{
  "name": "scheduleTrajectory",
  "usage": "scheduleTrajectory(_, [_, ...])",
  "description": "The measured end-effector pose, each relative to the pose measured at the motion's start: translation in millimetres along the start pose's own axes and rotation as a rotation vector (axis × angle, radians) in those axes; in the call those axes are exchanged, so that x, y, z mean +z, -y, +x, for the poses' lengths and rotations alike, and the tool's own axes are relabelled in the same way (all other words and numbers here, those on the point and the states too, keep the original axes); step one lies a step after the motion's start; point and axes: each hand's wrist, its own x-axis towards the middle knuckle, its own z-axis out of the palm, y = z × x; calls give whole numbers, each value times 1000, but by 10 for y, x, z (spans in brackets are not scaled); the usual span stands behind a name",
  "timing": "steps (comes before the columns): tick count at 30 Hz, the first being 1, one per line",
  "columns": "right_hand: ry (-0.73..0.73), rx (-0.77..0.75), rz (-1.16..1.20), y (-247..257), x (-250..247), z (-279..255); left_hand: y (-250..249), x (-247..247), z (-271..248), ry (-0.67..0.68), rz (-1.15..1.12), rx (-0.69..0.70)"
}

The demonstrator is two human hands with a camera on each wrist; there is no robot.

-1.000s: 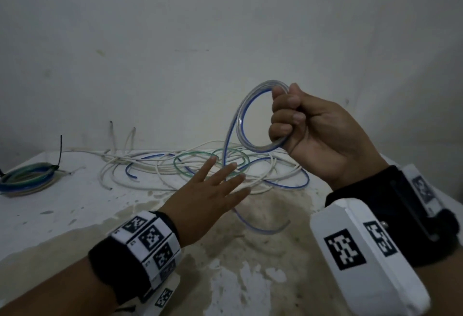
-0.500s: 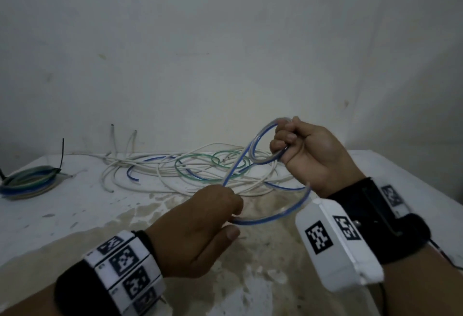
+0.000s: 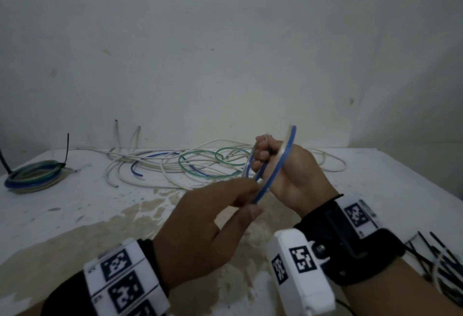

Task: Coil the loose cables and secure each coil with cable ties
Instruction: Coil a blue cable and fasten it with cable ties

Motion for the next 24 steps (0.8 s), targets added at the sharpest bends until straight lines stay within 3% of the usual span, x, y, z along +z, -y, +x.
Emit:
scheduleTrajectory(4, [5, 45, -64, -186, 41, -32, -29, -17, 171, -87, -230, -154])
scheduleTrajectory(9, [50, -33, -163, -335, 95, -111, 73, -92, 368, -97, -400, -409])
scheduleTrajectory(14, [180, -52, -360, -439, 105, -172, 168, -185, 438, -72, -428, -515])
scheduleTrajectory(18, [222, -25, -305, -494, 118, -159, 172, -213, 451, -55, -508, -619])
scheduleTrajectory(24, [227, -12, -187, -453, 104, -165, 134, -167, 407, 15, -489, -641])
